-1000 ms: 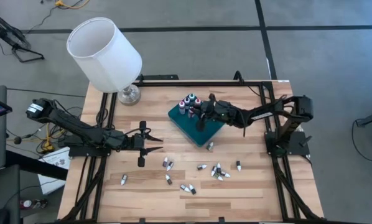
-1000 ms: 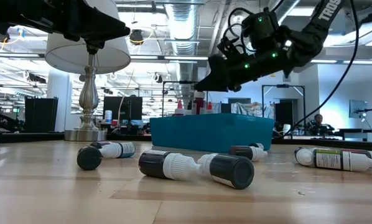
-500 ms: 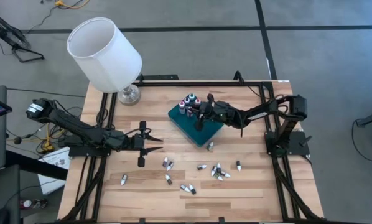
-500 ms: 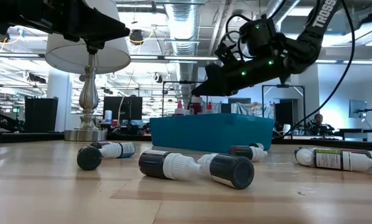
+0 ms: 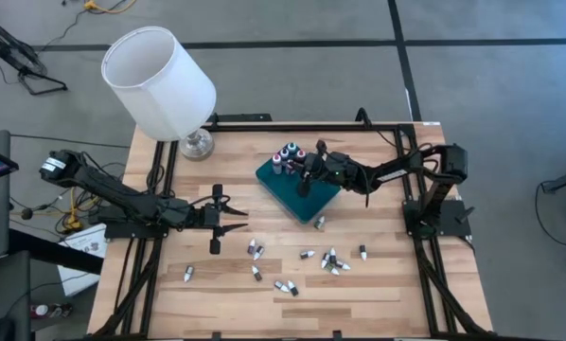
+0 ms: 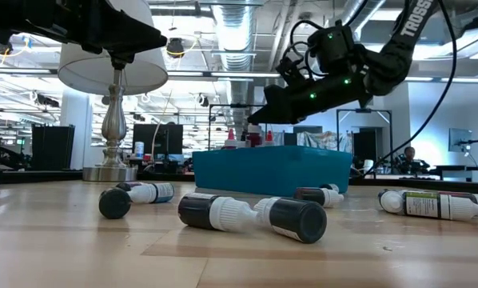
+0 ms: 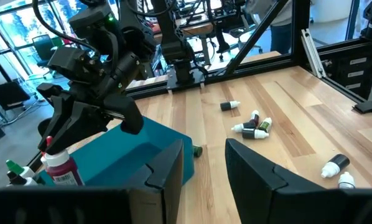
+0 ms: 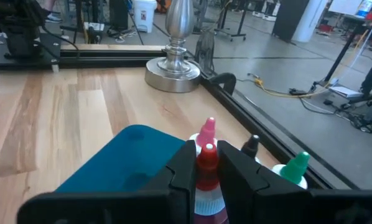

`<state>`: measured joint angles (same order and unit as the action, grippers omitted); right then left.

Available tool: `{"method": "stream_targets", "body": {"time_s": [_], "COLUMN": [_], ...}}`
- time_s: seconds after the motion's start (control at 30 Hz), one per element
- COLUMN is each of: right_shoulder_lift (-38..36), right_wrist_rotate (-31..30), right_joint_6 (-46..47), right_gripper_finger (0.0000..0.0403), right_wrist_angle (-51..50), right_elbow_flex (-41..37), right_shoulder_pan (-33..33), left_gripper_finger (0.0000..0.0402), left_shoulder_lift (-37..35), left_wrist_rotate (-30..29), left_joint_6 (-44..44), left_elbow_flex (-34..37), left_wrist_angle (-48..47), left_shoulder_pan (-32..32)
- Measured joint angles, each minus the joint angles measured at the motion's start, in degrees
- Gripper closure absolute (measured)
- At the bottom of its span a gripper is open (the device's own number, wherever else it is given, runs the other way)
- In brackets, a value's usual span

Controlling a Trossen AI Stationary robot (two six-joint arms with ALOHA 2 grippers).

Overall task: Pick & Place food coloring
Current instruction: Put the large red food coloring bottle into the blue bin, then put the small green food coloring bottle into the blue bin

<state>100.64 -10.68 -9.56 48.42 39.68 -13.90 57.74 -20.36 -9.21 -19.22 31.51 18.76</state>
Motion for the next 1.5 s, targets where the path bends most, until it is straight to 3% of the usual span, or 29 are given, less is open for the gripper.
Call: {"method": "stream_targets", "body": {"time_s": [1.5], "right_shoulder_lift": [-0.1], "right_wrist_rotate": [0.4], "right_joint_6": [0.9], "right_gripper_finger": [0.0343], "right_wrist_angle": [-1.3], "right_elbow_flex": [0.0], "right_shoulder_pan": [-2.3], "left_gripper_finger": [0.0288], "left_shoulder_lift": [0.0], "left_wrist_rotate": [0.0], "left_joint_6": [0.0], "left_elbow_flex": [0.0], "left_wrist_angle": [-0.1], "left_shoulder_pan": [0.0]}}
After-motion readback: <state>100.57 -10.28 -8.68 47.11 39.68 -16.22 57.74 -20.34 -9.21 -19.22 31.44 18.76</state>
